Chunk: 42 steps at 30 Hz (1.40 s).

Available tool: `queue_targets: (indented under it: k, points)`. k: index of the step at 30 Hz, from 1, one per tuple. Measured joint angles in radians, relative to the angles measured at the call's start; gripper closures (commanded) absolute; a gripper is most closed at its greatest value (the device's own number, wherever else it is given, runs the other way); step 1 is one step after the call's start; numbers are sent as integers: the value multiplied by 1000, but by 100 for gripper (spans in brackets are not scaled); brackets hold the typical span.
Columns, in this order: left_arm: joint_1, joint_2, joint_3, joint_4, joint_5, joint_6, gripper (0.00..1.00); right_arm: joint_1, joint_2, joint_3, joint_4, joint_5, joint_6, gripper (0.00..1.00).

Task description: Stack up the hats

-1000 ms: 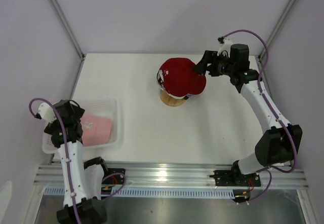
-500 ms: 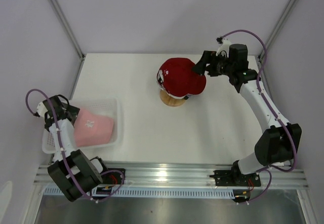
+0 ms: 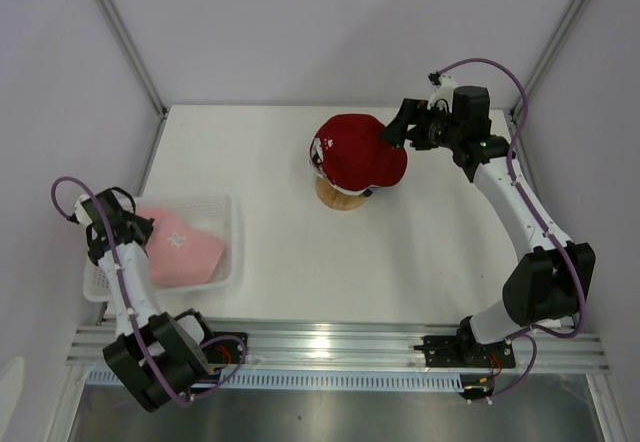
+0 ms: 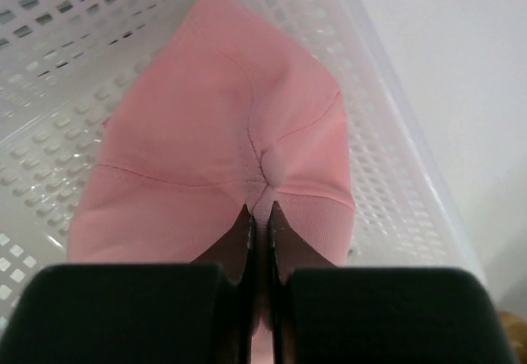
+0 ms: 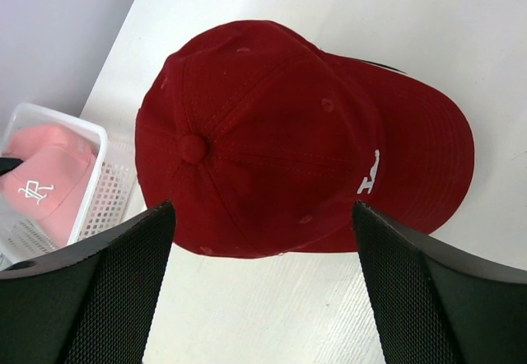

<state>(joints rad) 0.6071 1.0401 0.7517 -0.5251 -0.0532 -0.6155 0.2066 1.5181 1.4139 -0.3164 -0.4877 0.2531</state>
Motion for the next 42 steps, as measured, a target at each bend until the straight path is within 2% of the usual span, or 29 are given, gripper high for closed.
queue_targets:
  k: [6, 10, 15, 18, 24, 32, 36, 42]
  points:
    - [0, -183, 42, -53, 134, 12, 99, 0, 0, 17, -3, -29, 28, 8]
    - [0, -301, 156, -86, 243, -17, 99, 0, 0, 87, 6, -86, 69, 4]
    - [-12, -370, 251, -34, 391, -132, 99, 9, -25, 88, 178, -200, 201, 3]
    - [-85, -360, 242, 63, 421, -256, 99, 33, -58, 13, 333, -235, 315, 3]
    - [-474, -261, 234, 192, 178, -492, 99, 126, -106, -243, 683, -232, 575, 2]
    - [-802, -8, 330, 168, -126, -834, 99, 274, -106, -399, 885, -146, 671, 2]
    - [-899, 92, 397, 157, -194, -946, 99, 326, -105, -402, 912, -105, 656, 3]
    - [-953, 154, 439, 177, -240, -1023, 99, 344, -84, -398, 876, -47, 631, 6]
